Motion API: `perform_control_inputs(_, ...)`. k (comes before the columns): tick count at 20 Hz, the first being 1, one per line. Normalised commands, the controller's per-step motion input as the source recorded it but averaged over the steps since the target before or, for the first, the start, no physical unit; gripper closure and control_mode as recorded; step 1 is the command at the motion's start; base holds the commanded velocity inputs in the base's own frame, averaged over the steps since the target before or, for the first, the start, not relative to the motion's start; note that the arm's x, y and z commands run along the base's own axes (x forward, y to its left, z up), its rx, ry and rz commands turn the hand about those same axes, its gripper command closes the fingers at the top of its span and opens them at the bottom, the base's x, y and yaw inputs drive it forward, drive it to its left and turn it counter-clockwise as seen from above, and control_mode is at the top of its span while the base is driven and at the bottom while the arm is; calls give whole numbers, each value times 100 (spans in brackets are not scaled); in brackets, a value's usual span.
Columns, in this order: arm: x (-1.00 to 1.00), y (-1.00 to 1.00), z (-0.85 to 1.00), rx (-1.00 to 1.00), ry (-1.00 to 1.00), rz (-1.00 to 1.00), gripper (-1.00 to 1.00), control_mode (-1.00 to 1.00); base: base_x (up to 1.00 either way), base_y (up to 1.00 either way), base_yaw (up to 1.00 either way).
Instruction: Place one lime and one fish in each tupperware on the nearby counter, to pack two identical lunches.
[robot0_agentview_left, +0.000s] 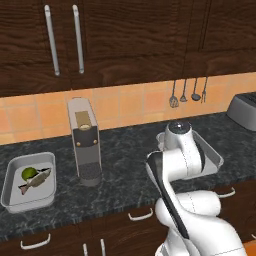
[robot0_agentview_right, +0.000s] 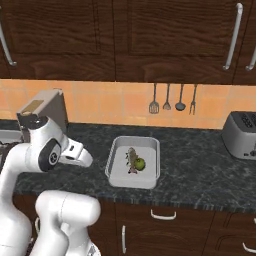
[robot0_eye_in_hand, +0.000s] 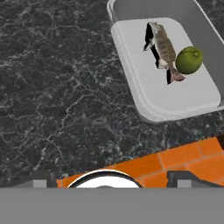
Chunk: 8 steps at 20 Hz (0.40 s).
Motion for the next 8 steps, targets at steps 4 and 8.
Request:
perform_control_inputs(4,-10,77,-5,-11,5,29,-100,-100,0,0,0)
perform_control_inputs(8,0,29,-10,10,-22,17,-100,-100,0,0,0)
